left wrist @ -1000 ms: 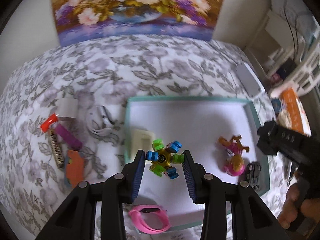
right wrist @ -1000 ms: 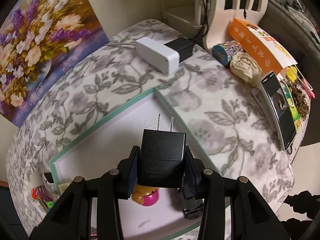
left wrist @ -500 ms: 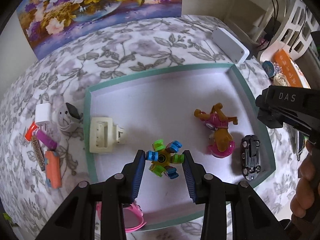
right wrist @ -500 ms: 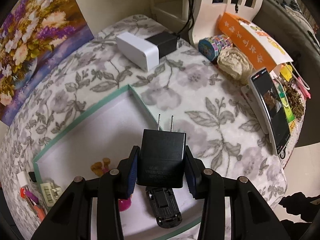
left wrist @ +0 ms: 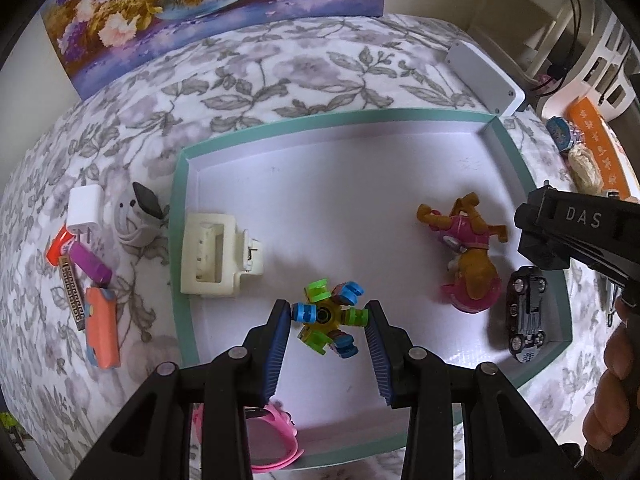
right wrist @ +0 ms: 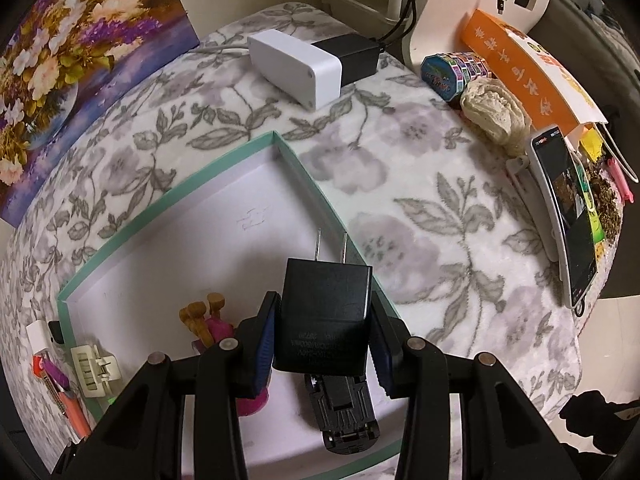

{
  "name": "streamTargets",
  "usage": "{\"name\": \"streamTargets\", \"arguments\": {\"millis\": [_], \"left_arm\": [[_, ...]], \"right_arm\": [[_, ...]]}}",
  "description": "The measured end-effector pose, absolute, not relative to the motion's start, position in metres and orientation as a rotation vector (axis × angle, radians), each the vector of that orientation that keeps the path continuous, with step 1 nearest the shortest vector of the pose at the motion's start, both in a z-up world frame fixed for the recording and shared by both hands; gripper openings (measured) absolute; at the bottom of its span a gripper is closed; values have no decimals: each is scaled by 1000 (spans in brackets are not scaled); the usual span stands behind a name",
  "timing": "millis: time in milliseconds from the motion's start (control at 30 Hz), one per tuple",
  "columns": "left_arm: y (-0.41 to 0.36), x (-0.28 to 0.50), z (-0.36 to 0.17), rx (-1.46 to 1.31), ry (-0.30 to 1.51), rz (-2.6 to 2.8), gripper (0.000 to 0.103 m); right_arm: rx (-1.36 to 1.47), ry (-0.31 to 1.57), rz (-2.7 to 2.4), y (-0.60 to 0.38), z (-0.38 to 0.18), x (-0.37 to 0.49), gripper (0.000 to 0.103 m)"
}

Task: Organize rigid objects
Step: 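Open the right tool dropping the charger in the tray while the left tool releases the blocks, then move the right tool toward the orange-blue toy while the left tool approaches the gold patterned bar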

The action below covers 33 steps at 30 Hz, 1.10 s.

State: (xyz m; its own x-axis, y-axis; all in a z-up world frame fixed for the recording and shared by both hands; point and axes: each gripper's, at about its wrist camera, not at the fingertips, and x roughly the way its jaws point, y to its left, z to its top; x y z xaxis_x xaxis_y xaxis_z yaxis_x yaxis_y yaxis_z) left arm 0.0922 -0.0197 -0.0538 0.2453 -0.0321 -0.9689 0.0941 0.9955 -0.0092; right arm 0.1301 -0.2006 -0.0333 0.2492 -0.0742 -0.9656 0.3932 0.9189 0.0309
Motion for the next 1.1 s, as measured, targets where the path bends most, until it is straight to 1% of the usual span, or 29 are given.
{"name": "streamTargets", "arguments": {"millis": [67, 133, 167, 300, 367, 433, 467, 533, 667, 833, 1000, 1100], "left_arm": [[-18, 93, -54, 45, 1325, -87, 46], [-16, 93, -53, 37, 1324, -85, 67], [-15, 94, -52, 33, 1320, -83, 69], [-13, 95, -48, 16, 1318, -79, 70], [-11, 96, -46, 10, 1319, -75, 70], [-9, 97, -43, -3, 1314, -72, 75], [-7, 98, -41, -10, 1310, -71, 77], [-3, 99, -37, -25, 1301, -64, 81], [12, 103, -28, -67, 1283, -37, 86], [42, 108, -18, -127, 1252, 24, 100], [78, 110, -14, -195, 1235, 94, 103], [105, 110, -12, -237, 1222, 159, 103]], "right_arm": [[299, 1287, -321, -201, -34, 130, 43], [303, 1292, -318, -201, -35, 131, 44], [300, 1295, -320, -200, -35, 132, 44], [296, 1294, -322, -199, -33, 133, 44], [288, 1286, -330, -198, -29, 133, 46], [270, 1268, -338, -195, -22, 133, 55], [264, 1258, -339, -194, -19, 133, 58], [254, 1235, -341, -191, -13, 133, 67], [237, 1205, -331, -184, -4, 133, 68], [202, 1190, -322, -170, 0, 133, 68], [193, 1175, -286, -148, 6, 132, 69], [197, 1172, -228, -128, 9, 131, 82]]}}
